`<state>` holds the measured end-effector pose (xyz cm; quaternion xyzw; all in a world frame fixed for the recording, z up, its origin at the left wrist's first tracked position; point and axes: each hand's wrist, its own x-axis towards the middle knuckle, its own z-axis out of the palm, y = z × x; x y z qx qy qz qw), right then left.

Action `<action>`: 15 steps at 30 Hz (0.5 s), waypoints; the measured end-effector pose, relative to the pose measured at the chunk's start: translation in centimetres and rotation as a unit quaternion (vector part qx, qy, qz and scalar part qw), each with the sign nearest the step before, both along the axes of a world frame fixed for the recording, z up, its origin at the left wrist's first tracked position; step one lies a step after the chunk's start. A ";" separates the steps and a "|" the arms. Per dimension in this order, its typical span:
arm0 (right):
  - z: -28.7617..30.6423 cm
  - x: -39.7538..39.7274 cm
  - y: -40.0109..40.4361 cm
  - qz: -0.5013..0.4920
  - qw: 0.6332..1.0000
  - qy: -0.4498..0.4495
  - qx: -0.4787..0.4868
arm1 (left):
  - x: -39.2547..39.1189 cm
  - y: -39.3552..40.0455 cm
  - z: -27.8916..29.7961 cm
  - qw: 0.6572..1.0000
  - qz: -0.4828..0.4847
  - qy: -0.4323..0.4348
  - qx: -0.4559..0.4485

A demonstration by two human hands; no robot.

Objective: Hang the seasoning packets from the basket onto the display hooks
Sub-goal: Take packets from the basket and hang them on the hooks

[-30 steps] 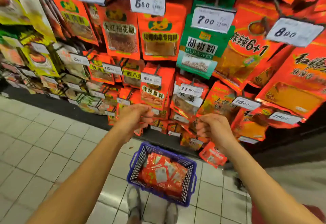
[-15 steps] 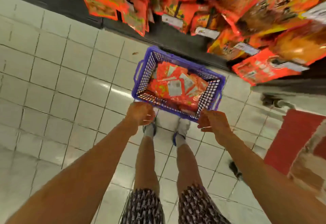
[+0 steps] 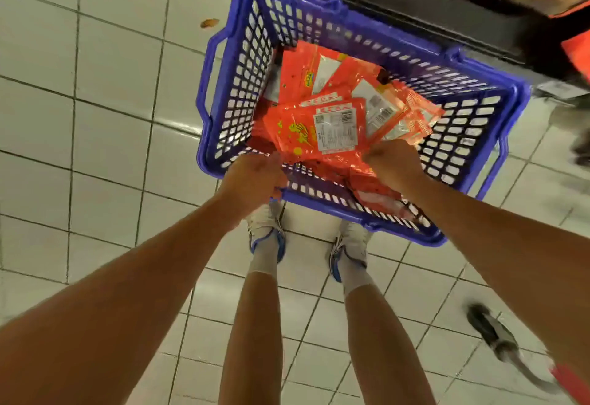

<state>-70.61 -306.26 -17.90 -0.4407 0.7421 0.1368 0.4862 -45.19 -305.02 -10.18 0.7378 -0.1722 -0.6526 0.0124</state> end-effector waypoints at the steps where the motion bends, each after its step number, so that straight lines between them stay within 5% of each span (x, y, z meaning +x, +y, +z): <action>1: -1.7 0.4 -1.1 -0.022 1.000 0.005 -0.008 | -0.3 -0.5 -0.8 1.000 0.018 -0.003 0.003; 10: -7.7 4.4 -1.5 -0.119 0.987 0.045 -0.100 | -1.1 -1.2 -5.2 0.996 0.074 -0.003 0.049; 15: -3.1 6.5 2.4 -0.013 0.964 -0.143 -0.222 | -2.4 -2.6 -5.3 0.983 0.167 0.011 0.080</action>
